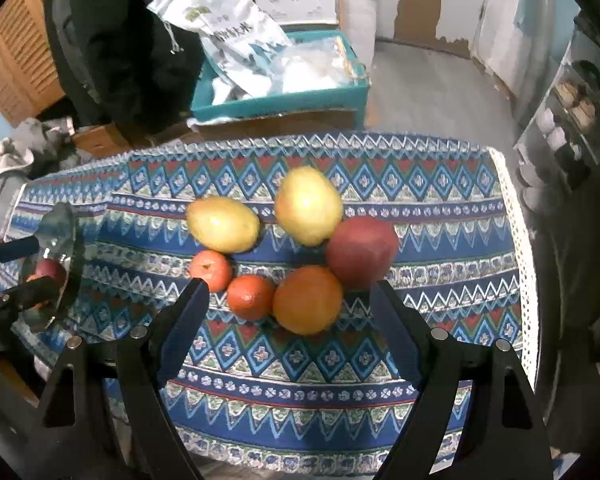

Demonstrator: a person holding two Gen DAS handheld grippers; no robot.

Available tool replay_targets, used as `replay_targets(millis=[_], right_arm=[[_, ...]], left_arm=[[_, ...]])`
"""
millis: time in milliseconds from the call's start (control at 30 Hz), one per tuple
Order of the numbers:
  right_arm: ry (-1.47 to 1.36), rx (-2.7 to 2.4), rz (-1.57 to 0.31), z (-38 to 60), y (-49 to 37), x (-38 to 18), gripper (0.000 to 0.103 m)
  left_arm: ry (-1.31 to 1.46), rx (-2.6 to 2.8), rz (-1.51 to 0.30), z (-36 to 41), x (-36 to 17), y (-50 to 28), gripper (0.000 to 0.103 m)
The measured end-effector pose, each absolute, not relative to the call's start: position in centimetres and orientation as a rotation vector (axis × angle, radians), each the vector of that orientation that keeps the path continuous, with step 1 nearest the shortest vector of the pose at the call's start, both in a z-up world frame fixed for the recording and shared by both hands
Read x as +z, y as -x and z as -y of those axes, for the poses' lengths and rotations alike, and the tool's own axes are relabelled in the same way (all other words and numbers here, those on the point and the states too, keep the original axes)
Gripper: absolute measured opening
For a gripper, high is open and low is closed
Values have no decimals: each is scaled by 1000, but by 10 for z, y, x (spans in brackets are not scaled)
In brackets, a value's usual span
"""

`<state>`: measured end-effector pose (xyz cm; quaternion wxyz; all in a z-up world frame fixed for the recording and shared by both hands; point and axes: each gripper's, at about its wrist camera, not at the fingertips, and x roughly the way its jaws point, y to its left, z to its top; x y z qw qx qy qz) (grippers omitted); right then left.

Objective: Organize fruits
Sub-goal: 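Move both tools back from the bowl toward the remaining fruit, then grasp a tangerine with the left tool while the right tool grasps an orange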

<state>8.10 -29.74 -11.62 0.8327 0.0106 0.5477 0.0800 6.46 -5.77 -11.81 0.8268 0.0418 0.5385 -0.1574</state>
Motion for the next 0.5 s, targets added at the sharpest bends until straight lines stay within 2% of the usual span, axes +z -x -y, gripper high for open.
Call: replay_targets(millis=[500], right_arm=[[-124, 126, -1298, 313, -103, -180, 82]], left_arm=[[-116, -343, -1150, 81, -149, -93, 79]])
